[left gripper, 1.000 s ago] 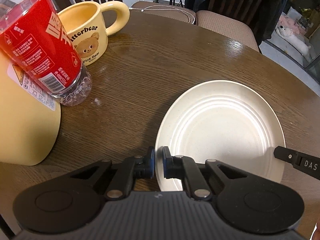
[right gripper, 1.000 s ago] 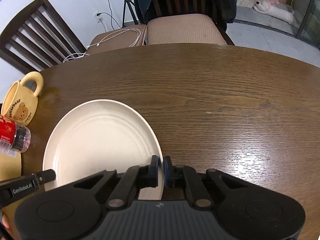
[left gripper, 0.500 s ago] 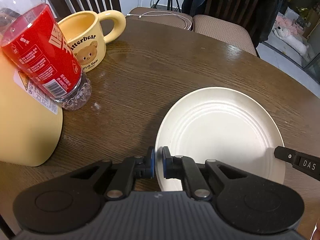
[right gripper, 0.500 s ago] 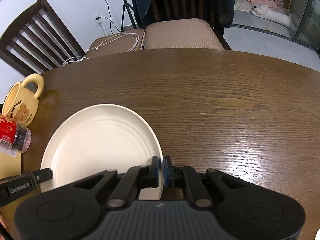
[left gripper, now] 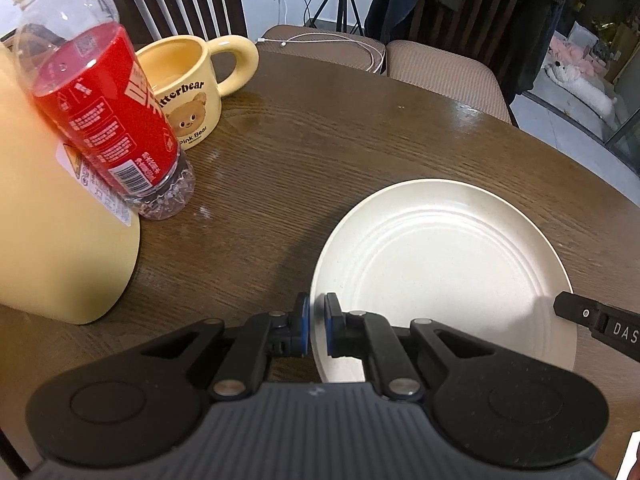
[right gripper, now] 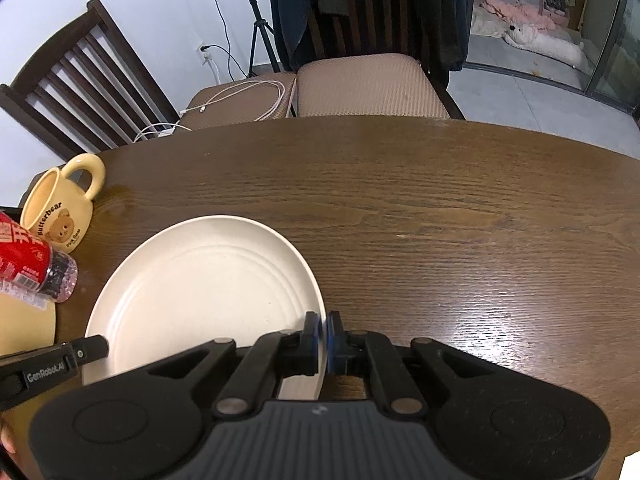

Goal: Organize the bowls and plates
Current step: 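Lift the cream plate off the table with both grippers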

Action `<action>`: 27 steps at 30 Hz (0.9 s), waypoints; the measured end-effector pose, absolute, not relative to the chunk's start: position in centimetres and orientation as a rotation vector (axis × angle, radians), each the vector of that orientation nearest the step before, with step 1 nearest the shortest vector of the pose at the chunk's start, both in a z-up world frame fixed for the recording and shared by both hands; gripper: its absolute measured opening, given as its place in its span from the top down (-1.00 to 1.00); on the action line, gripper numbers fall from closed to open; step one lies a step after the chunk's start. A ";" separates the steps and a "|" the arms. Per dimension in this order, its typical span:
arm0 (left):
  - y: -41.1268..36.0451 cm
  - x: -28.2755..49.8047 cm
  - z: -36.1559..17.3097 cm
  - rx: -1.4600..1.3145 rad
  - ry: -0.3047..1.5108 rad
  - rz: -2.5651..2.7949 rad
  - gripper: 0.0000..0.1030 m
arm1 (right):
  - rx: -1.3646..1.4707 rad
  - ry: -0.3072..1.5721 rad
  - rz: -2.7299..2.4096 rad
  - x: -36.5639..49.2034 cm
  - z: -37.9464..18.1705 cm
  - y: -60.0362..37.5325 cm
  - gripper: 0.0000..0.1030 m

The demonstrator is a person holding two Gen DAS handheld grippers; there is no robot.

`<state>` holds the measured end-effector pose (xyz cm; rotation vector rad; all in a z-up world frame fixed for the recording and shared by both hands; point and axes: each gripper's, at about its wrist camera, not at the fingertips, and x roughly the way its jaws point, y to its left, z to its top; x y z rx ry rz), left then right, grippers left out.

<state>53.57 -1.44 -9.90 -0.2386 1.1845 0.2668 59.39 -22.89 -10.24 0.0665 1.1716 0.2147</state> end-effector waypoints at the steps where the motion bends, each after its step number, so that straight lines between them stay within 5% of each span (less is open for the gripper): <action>1: -1.5 53.4 -9.7 -0.239 1.182 0.267 0.84 | 0.066 1.169 0.216 59.3 -10.1 -22.9 0.92; 27: -2.4 50.1 -5.4 -0.231 1.104 0.257 0.84 | 0.064 1.095 0.235 55.5 -5.4 -24.3 0.93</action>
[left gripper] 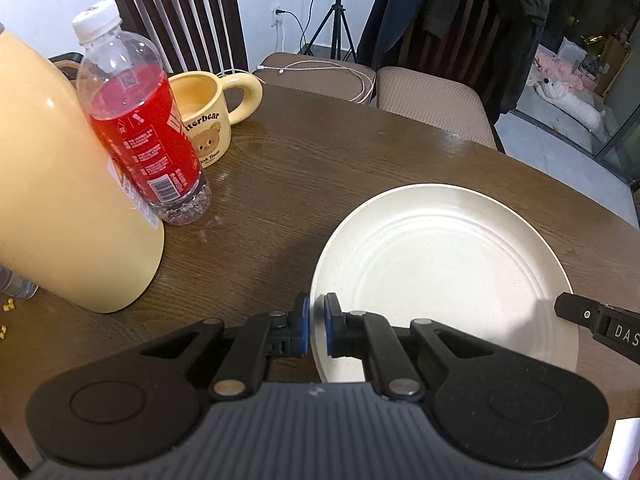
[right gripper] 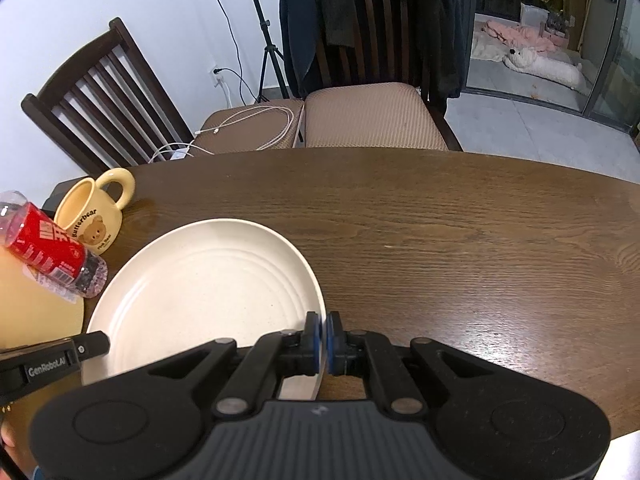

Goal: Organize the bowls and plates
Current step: 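Lift the cream plate off the table with both grippers, then carry the held cream plate back toward the plate stack beside the blue bowl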

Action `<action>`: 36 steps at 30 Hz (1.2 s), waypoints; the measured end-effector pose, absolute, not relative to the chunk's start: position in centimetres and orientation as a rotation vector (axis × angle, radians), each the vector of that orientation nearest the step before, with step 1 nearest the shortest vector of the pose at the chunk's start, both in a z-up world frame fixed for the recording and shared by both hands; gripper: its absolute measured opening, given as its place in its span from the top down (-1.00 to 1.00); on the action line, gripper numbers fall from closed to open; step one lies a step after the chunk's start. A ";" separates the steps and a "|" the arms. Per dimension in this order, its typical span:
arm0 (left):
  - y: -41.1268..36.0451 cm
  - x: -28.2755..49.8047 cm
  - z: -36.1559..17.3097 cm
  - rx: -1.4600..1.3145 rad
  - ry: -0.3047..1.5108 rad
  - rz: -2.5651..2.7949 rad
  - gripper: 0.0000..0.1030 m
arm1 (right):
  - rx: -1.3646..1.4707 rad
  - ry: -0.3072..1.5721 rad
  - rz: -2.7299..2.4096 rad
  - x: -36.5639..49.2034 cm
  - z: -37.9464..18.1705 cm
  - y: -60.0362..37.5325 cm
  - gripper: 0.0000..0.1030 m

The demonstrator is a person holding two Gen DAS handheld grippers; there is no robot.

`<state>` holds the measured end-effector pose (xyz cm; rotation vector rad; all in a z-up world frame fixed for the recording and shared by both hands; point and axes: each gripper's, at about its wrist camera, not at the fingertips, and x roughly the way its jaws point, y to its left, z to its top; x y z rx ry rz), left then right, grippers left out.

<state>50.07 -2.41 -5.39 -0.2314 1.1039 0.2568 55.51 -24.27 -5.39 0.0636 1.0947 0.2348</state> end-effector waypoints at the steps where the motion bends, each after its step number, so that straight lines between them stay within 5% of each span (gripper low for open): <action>1: -2.4 49.9 -5.3 -0.232 1.101 0.256 0.84 | 0.064 1.092 0.236 55.3 -5.3 -24.3 0.93; 36: -0.2 42.4 -0.5 -0.246 1.031 0.271 0.84 | 0.064 1.034 0.271 48.0 -0.2 -22.5 0.93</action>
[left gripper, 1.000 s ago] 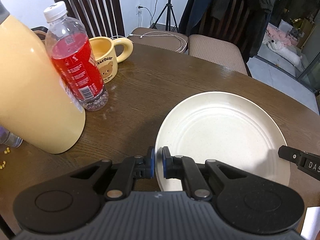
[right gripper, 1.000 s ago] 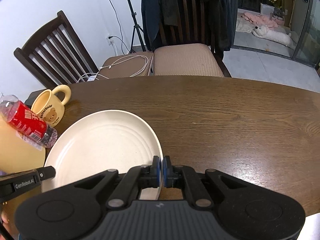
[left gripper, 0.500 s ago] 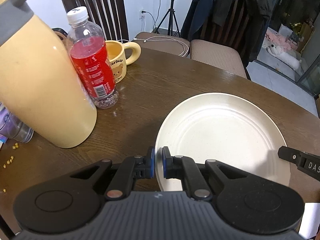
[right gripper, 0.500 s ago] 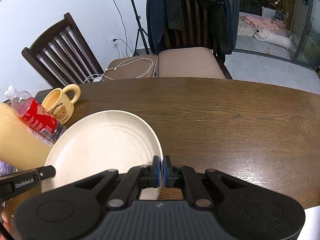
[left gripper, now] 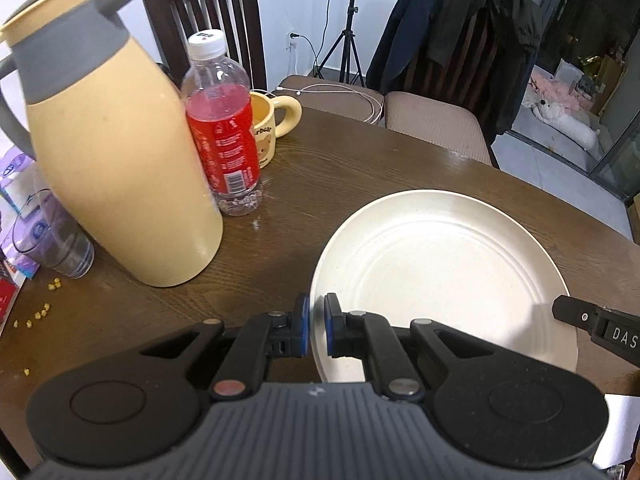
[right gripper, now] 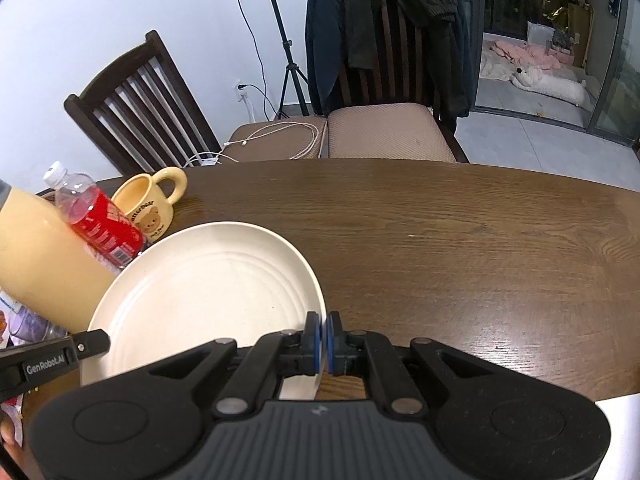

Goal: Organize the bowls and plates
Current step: 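Carry the held cream plate back toward the plate stack beside the blue bowl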

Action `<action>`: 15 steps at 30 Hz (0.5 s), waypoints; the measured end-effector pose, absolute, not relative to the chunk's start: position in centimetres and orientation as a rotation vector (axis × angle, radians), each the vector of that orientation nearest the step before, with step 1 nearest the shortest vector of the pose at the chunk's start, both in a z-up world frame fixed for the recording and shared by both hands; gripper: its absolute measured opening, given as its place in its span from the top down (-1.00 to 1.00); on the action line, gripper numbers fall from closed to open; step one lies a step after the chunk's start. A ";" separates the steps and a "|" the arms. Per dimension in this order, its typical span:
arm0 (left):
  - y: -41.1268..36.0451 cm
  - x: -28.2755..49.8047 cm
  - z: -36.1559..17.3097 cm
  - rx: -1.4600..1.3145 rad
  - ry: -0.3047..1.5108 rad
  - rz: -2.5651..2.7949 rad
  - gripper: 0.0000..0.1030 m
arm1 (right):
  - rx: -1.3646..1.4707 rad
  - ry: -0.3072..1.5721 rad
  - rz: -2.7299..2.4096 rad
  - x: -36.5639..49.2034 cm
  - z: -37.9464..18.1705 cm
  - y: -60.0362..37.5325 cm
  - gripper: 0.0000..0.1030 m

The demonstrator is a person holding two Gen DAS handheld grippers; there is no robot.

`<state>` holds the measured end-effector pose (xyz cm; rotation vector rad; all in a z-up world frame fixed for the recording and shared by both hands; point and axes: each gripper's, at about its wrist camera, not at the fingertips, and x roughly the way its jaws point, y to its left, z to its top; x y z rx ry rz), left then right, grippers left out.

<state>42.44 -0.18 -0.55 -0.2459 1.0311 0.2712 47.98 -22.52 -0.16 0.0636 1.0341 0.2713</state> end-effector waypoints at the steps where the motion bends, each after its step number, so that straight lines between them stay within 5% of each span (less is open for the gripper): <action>1: -0.1 42.2 -0.4 -0.247 1.029 0.272 0.84 | 0.063 1.032 0.272 47.8 0.0 -22.4 0.93; 15: 1.5 39.3 0.3 -0.248 1.013 0.267 0.84 | 0.054 1.013 0.283 44.2 1.6 -21.1 0.93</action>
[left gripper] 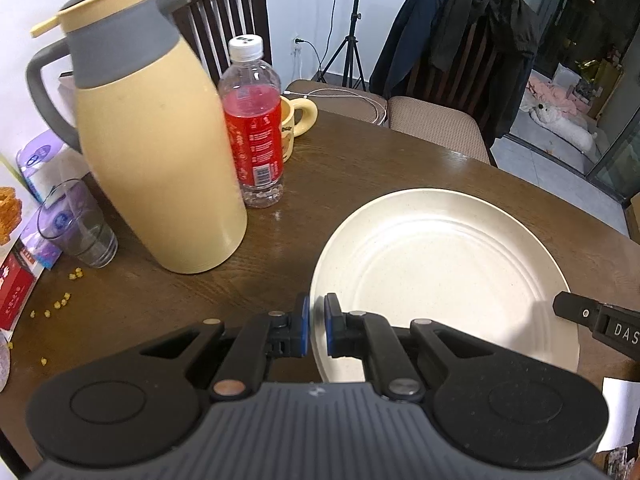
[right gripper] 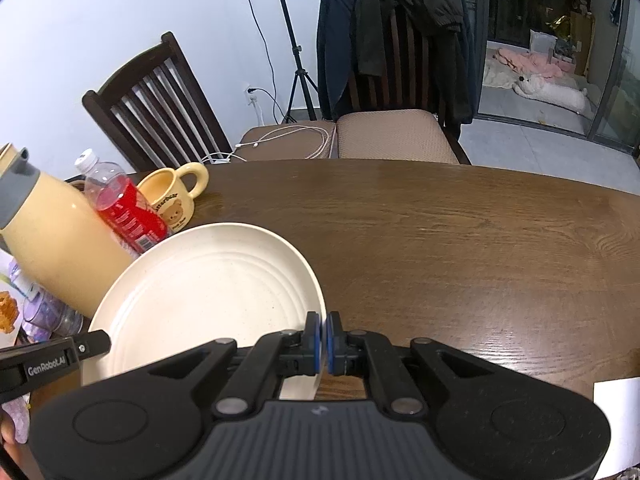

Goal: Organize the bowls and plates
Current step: 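Carry the held cream plate back toward the plate stack beside the blue bowl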

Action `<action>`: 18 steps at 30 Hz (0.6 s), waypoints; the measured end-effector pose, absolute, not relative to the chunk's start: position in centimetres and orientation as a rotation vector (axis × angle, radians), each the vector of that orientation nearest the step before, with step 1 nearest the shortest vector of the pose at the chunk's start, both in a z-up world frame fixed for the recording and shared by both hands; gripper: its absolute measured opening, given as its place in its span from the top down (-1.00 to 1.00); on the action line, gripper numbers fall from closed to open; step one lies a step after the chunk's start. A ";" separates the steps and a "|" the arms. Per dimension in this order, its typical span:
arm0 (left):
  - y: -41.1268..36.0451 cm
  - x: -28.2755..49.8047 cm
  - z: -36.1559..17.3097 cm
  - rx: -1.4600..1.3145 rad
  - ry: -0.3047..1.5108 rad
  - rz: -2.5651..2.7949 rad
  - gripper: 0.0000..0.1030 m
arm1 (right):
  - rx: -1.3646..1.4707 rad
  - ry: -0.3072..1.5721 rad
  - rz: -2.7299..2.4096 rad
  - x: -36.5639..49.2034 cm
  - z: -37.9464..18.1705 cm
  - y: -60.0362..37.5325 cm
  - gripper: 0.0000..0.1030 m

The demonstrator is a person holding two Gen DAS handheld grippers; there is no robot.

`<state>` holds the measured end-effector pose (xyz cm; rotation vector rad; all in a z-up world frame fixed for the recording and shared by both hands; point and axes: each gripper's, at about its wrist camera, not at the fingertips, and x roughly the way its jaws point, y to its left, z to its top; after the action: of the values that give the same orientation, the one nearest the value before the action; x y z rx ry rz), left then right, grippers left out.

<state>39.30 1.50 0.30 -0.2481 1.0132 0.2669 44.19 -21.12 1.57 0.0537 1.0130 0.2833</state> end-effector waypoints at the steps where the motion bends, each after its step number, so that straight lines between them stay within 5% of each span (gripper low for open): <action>1: 1.7 38.9 0.4 -0.249 1.011 0.267 0.84 | 0.053 1.012 0.285 43.9 1.7 -21.0 0.93; 18: 3.2 33.2 1.8 -0.227 0.996 0.289 0.84 | 0.050 1.000 0.318 39.4 2.4 -18.7 0.93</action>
<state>33.23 3.22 1.77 -0.2274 0.9956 0.2886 39.36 -18.66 2.42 0.0499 1.0002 0.3182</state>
